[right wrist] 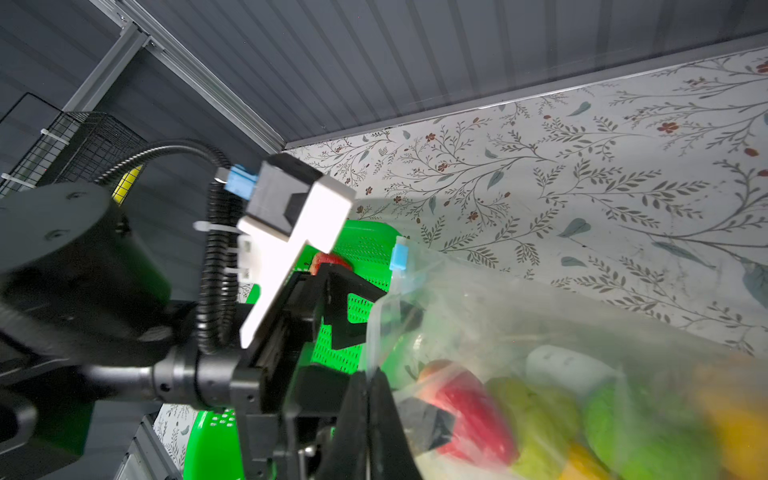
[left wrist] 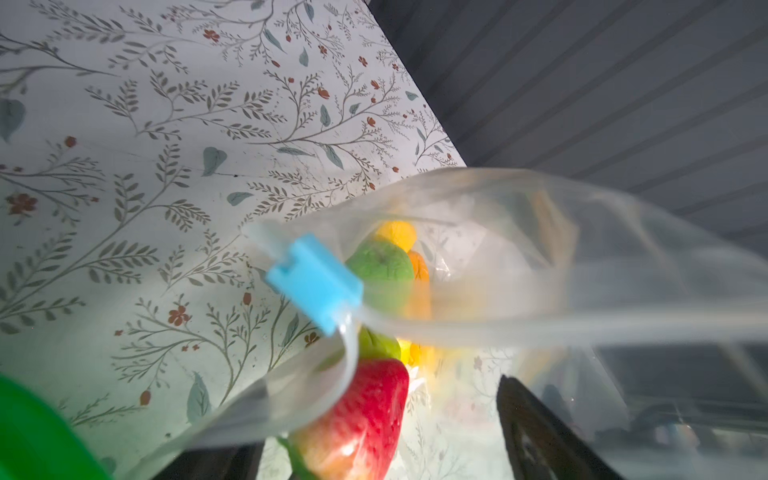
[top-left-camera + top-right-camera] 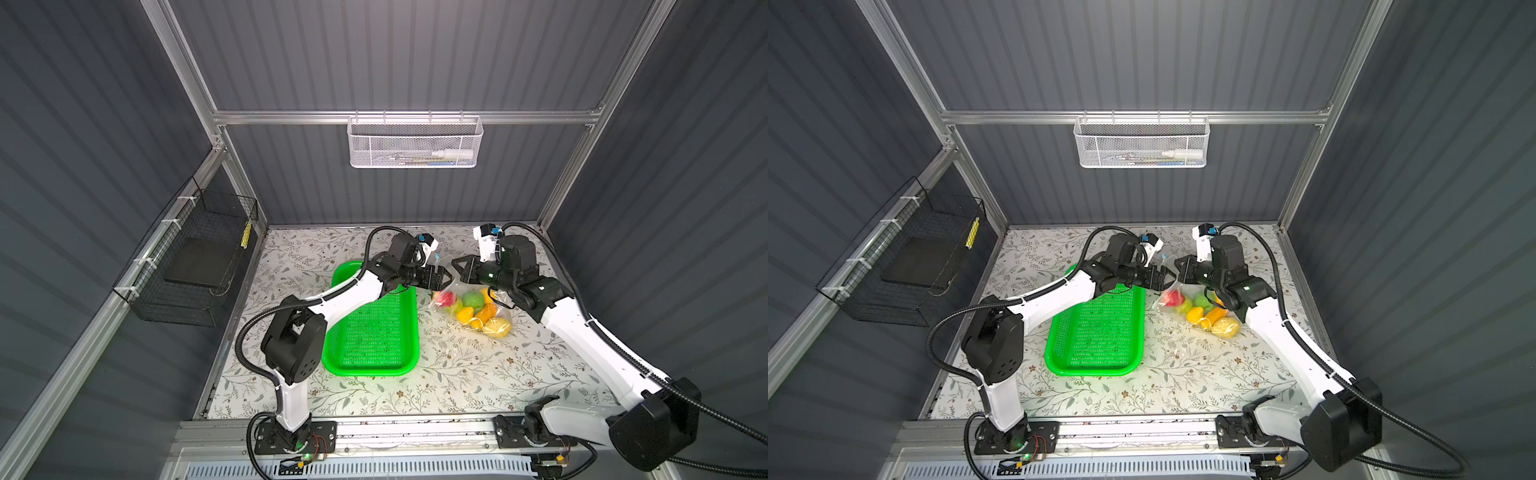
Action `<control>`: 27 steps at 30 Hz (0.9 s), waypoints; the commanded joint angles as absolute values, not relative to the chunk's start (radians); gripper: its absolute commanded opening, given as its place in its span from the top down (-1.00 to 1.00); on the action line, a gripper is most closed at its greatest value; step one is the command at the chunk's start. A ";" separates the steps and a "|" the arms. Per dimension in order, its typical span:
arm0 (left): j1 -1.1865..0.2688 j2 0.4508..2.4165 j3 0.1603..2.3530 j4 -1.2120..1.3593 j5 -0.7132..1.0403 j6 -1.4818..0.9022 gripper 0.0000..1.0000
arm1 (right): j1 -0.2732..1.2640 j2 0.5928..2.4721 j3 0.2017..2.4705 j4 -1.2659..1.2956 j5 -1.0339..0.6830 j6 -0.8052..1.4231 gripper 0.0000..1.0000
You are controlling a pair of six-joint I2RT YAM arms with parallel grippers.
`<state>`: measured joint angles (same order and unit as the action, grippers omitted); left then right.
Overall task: Place the food in the zip-top bag and seal the zipper
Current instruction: 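Open the left gripper to drop the strawberry into the bag, then move the left gripper back over the remaining strawberry in the basket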
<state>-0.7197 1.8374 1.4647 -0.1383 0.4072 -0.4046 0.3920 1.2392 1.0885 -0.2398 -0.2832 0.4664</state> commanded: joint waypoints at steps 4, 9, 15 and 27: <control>-0.717 1.670 1.384 -0.159 0.205 -0.387 -0.99 | 0.397 1.229 1.082 -0.226 -0.255 0.436 1.00; -0.681 1.588 1.332 -0.216 0.029 -0.400 -0.99 | 0.397 1.223 1.070 -0.218 -0.253 0.431 1.00; -0.566 1.536 1.278 -0.347 -0.074 -0.489 -0.99 | 0.397 1.209 1.047 -0.204 -0.249 0.433 1.00; -0.527 1.562 1.129 -0.355 -0.259 -0.604 -0.99 | 0.397 1.200 1.019 -0.197 -0.248 0.431 1.00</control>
